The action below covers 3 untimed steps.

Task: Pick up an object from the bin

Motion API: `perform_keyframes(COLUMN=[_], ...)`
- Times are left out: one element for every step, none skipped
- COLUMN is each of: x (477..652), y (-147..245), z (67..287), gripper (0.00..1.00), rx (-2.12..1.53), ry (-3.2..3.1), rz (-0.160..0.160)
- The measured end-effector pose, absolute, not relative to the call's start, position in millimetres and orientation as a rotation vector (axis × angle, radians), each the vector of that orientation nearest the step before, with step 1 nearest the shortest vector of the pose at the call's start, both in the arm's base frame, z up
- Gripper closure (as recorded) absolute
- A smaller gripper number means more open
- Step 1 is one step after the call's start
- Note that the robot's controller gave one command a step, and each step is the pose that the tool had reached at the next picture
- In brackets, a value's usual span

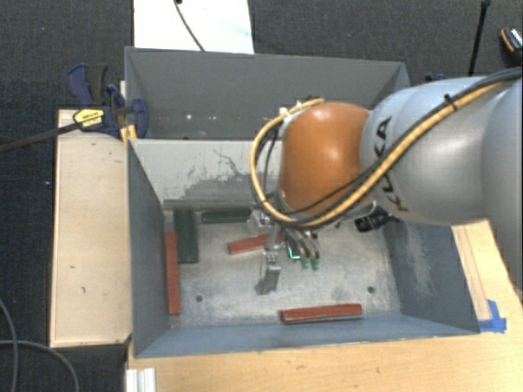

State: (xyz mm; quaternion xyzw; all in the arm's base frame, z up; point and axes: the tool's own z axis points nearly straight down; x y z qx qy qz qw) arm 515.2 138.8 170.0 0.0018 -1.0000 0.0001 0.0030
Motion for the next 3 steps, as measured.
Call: perform_keyframes(x=[570.4, 559.2, 559.6], y=[164, 112, 116], z=[67, 70, 71], gripper=[0.0, 0.0, 1.0], rx=[-0.11, -0.087, -0.087], ry=[-3.14, -3.14, -3.142], rz=[-0.003, 0.003, -0.002])
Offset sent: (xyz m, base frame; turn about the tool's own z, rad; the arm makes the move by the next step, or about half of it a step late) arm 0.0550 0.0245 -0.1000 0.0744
